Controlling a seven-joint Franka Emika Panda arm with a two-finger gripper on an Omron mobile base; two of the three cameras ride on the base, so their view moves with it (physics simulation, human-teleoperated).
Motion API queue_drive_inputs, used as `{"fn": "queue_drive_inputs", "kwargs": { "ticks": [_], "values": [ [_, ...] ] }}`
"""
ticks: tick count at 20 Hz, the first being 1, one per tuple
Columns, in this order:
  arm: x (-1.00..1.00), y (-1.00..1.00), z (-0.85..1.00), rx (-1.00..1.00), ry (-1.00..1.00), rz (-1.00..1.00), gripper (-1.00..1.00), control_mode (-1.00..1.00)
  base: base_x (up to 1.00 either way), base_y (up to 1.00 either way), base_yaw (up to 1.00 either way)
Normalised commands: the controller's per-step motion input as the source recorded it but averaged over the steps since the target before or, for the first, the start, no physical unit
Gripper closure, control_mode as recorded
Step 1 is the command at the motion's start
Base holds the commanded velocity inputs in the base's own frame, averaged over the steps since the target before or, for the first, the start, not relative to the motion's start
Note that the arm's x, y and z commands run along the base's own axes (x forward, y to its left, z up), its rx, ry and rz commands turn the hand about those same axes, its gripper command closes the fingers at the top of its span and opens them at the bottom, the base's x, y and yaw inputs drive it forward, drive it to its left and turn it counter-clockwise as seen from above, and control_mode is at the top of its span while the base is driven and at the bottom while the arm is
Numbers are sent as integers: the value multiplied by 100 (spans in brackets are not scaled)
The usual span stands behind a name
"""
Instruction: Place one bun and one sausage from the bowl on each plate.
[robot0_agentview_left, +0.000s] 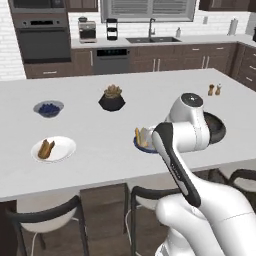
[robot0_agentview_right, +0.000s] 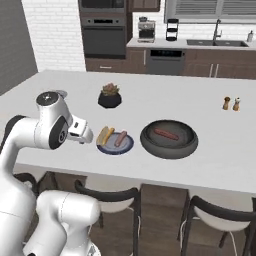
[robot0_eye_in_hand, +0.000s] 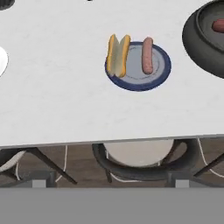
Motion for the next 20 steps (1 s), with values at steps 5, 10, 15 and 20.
{"fn": "queue_drive_inputs", "kwargs": {
  "ticks": [5,10,15,20],
  "values": [
    [0,0,0,0,0,0,-100,100,35,-100,-12],
    [0,0,0,0,0,0,-100,100,66,-100,-17],
    [0,0,0,0,0,0,-100,100,72,-23,-15],
    [0,0,0,0,0,0,-100,100,30,0,0]
  ]
}}
